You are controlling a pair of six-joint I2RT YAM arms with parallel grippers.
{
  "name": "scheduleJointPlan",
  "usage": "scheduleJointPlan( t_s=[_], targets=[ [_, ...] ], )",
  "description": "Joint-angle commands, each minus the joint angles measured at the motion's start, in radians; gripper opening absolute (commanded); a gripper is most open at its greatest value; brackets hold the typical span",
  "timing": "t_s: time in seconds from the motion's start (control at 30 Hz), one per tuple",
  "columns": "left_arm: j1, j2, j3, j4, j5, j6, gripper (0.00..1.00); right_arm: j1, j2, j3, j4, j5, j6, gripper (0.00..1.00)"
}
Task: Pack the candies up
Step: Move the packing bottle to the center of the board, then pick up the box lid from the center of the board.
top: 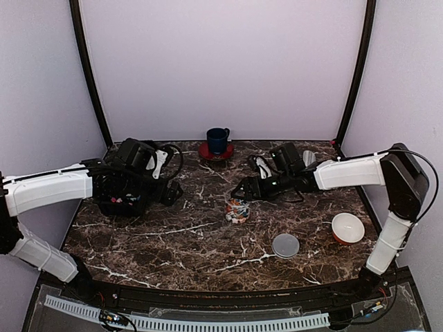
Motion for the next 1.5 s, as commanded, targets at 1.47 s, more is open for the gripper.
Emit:
scheduleJointPlan(
  t_s=[1.47],
  targets=[
    [0.057,-0.099,-0.089,0.168,0.138,0.001,0.99,0.256,-0.375,-0.262,-0.570,0.568,-0.005,0.98]
  ],
)
